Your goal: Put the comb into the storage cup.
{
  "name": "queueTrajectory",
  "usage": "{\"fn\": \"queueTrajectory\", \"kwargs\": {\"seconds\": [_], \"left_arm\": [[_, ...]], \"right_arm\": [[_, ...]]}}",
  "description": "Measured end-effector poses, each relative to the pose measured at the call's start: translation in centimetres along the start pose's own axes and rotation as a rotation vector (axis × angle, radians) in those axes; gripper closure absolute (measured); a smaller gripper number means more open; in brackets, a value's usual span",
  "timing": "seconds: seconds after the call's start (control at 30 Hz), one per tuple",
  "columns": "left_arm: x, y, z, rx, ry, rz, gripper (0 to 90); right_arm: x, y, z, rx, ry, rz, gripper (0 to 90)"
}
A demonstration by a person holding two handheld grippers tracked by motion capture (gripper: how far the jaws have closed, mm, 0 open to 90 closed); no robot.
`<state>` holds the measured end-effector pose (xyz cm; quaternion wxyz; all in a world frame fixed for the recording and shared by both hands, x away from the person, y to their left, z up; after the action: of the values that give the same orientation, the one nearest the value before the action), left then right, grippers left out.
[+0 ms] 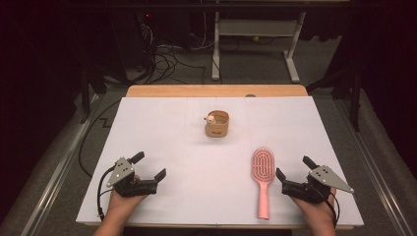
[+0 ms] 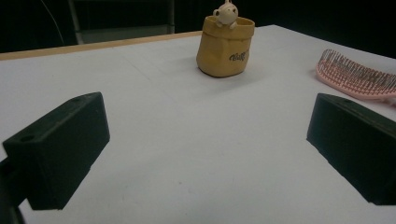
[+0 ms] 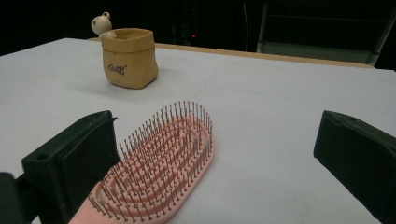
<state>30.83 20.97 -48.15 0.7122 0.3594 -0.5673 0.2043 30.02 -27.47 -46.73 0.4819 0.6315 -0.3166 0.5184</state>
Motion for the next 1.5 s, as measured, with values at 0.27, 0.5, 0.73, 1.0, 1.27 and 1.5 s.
{"fn": "queueTrajectory", "kwargs": {"seconds": [0.27, 0.5, 0.73, 1.0, 1.27, 1.5], "left_arm": [[0.0, 0.0, 0.1, -0.006, -0.002, -0.003, 0.0], [0.0, 0.0, 0.1, 0.004, -0.018, -0.003, 0.0], [-0.1, 0.0, 0.2, -0.007, -0.022, -0.005, 0.0], [-0.1, 0.0, 0.2, -0.001, -0.024, 0.002, 0.0], [-0.1, 0.0, 0.2, 0.001, -0.028, 0.007, 0.0], [0.0, 0.1, 0.1, 0.005, -0.025, 0.015, 0.0]], "right_arm": [[0.0, 0.3, 0.0, 0.013, -0.008, -0.014, 16.2], [0.0, 0.4, -0.3, 0.059, -0.028, -0.04, 41.0], [-0.1, 0.3, -0.9, 0.076, 0.001, -0.085, 52.1], [0.0, 0.3, -2.0, 0.177, 0.01, -0.126, 73.9], [0.3, 0.1, -3.7, 0.244, 0.042, -0.169, 90.0], [0.2, -0.3, -5.5, 0.28, 0.096, -0.213, 90.0]]}}
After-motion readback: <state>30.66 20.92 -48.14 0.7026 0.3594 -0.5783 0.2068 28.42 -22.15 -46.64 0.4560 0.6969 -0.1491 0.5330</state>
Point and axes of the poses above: each handheld gripper's, and its own axes: y roughly backward along the jaws, x roughly out of its top, z roughly to its right, the point moved 3 cm from there along -y, roughly forward along the jaws, and after that the axes turned 3 degrees about -x, right-handed, at the moved point
